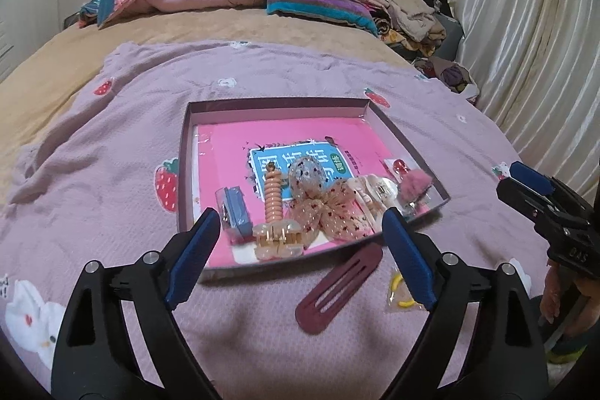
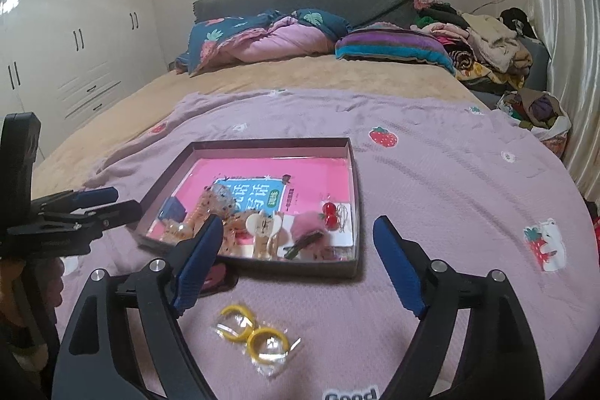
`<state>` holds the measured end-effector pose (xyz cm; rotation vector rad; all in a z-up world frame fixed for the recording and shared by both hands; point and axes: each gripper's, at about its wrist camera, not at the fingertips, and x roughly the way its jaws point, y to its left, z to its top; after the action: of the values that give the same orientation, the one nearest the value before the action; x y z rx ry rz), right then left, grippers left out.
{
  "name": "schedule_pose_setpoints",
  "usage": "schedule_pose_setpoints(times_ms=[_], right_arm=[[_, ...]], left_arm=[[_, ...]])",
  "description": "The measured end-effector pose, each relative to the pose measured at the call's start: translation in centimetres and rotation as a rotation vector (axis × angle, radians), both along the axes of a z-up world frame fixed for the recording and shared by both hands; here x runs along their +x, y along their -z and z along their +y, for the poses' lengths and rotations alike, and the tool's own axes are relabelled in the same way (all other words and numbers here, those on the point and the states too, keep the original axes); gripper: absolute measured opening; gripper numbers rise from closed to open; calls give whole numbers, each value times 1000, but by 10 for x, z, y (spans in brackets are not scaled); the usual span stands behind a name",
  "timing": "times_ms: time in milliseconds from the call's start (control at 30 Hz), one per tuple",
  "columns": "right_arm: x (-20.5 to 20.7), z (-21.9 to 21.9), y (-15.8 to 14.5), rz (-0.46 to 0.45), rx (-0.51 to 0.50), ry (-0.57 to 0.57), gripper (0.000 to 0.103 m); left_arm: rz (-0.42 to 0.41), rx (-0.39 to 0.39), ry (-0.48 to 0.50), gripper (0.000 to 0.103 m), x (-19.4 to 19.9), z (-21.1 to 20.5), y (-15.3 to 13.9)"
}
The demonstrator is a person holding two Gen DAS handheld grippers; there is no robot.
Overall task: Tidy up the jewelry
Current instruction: 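Withdraw both tools toward the yellow bangle packet and maroon clip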
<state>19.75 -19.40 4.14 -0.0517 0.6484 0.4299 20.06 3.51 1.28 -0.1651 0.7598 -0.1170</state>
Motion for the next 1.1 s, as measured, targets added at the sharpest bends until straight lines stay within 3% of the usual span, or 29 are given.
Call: schedule_pose_setpoints(times_ms=[200,733,1100], right_arm=[[-24,-2,5,4,-13,-13,88],[-65,6,26,44,-127,-110,88],[-68,16,51,94,-210,-148,88]], left_arm=[[5,7,-5,85,-17,-1,0],[46,52,-8,86,-52,3,13],[98,103,-8,86,-69,7,29]])
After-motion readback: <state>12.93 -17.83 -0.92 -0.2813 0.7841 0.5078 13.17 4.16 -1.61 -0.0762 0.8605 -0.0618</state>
